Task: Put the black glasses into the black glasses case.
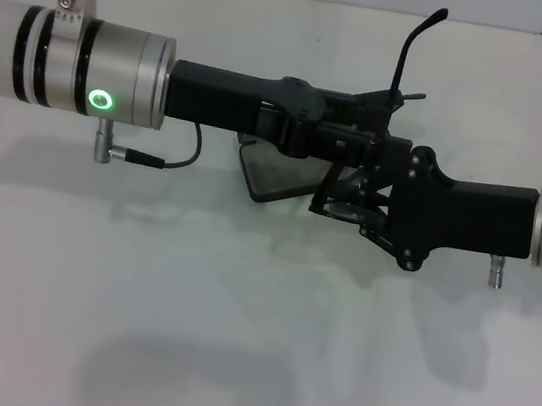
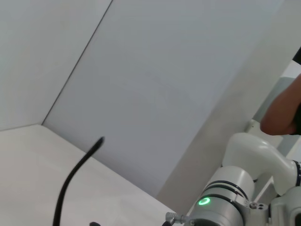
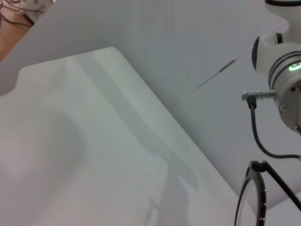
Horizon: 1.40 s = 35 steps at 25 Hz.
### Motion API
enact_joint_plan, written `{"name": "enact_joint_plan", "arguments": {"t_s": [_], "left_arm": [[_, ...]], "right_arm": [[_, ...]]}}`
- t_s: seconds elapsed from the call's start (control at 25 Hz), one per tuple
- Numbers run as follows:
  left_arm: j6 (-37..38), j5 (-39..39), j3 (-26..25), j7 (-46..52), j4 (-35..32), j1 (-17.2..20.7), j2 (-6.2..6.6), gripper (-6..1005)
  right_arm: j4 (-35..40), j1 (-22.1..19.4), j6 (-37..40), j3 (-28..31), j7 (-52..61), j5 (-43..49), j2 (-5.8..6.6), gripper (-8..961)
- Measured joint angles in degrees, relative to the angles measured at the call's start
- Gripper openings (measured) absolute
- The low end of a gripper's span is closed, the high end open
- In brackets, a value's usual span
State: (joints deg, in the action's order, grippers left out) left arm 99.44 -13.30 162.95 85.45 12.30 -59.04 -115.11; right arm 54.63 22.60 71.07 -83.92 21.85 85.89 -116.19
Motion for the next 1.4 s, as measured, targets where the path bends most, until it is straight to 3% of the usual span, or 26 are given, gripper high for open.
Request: {"name": "enact_joint_plan", "arguments": {"t_s": [0.52, 0.88, 1.0, 1.12, 1.28, 1.4], "left_arm": [[-4.3, 3.1, 0.0, 4.2, 0.0, 0.4, -1.03, 813], [-4.3, 0.0, 0.0, 4.1, 0.0, 1.2, -0.60, 814], [-4.4, -1.2, 0.0, 4.0, 0.7, 2.5, 0.26, 814], [-5.6, -3.3, -0.1, 3.5, 3.2, 4.3, 0.35, 814], [-11.1, -5.0, 0.0, 1.3, 3.8, 5.1, -0.28, 813], [-15.1, -5.0, 0.0, -0.7, 3.5, 4.6, -1.60, 813]], "right_arm": [[0.2, -0.8, 0.7, -0.3, -3.8, -1.3, 0.00, 61], [0.2, -2.3, 2.2, -0.3, -4.5, -1.3, 0.23, 62], [2.2, -4.1, 5.4, 0.2, -5.6, -1.1, 0.44, 61], [3.9, -5.6, 11.4, 1.4, -5.8, -1.2, 0.64, 61], [3.1, -5.6, 21.1, 4.0, -6.5, -1.4, 0.64, 61], [1.1, -4.4, 25.9, 4.7, -6.5, -1.6, 0.46, 61]]}}
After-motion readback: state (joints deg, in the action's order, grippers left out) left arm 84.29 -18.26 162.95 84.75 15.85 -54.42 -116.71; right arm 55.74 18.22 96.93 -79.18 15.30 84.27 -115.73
